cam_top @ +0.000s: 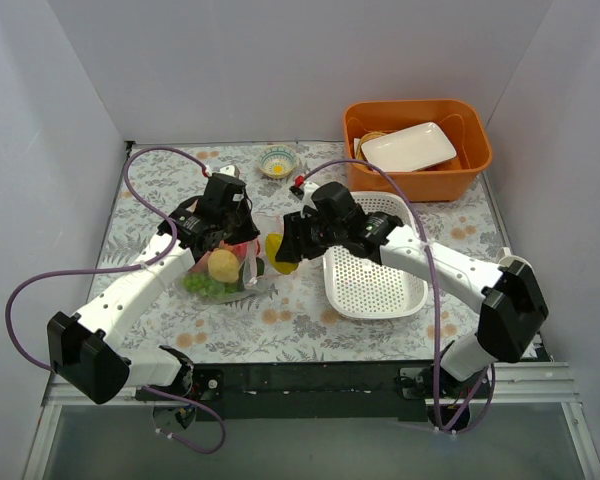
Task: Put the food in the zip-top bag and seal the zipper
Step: Place the fake fruit in the zipper food storage bag.
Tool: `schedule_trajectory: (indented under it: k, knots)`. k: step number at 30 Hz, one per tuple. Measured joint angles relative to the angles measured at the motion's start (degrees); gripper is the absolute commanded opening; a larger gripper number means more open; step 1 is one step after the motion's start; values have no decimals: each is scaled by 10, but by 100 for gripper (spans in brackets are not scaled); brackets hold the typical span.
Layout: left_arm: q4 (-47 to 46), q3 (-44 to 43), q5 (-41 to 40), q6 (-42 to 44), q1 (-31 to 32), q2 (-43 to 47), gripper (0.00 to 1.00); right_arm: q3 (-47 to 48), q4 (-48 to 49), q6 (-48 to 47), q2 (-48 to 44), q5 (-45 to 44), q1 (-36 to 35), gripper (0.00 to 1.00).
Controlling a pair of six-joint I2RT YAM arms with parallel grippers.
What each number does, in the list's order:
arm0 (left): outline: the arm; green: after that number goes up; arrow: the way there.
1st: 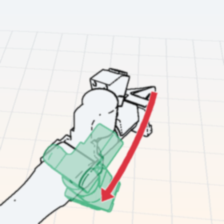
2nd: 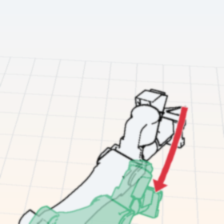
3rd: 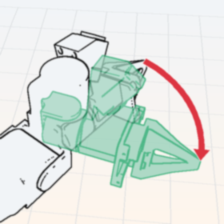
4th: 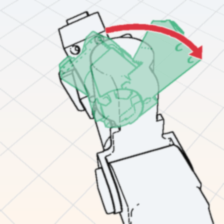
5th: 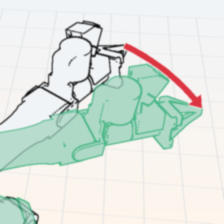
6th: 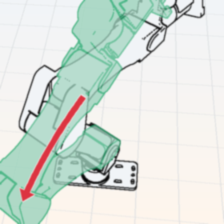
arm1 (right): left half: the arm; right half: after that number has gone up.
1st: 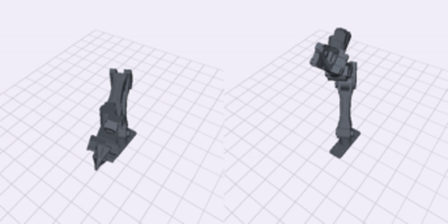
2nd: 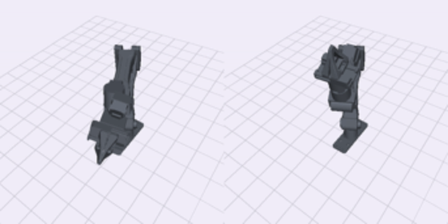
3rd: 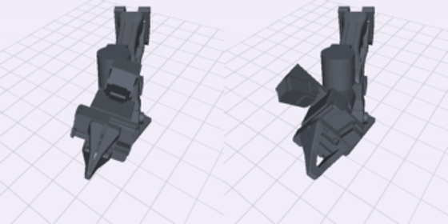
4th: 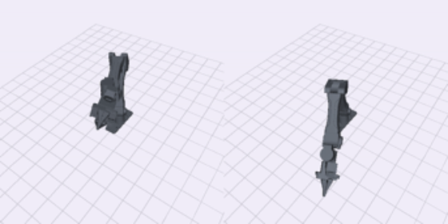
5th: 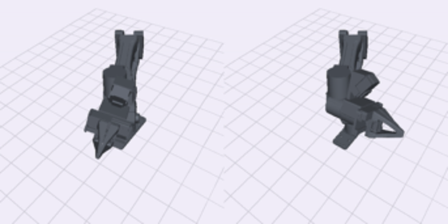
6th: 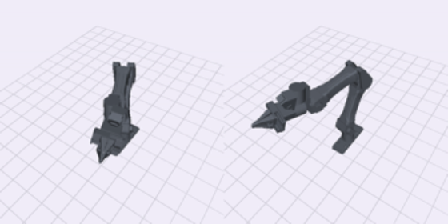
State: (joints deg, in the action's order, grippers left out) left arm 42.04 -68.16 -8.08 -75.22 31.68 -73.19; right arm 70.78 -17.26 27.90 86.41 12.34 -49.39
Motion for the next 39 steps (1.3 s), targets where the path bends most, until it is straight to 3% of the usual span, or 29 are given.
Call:
schedule_trajectory:
  k: [6,13,15,16,22,28,32,39]
  knots:
    - [5,-6,1,-1,0,2,0,46,11,7,74,2,-9,34]
    - [10,-7,-1,-2,0,25,0,86,16,9,99,2,-14,74]
    - [13,-7,-2,-3,0,32,0,88,17,9,99,1,-16,78]
    - [14,-9,-3,-4,0,34,0,89,16,7,99,-1,-17,86]
    - [15,-14,-5,-7,0,37,0,89,-7,-7,72,-49,-17,96]
    - [17,-22,-7,-6,0,37,0,89,-63,-28,-27,-182,2,98]
    - [17,-22,-9,-7,0,37,0,73,-93,-31,-76,-248,78,98]
    - [17,-22,-9,-7,0,37,0,43,-160,-41,10,-275,214,94]
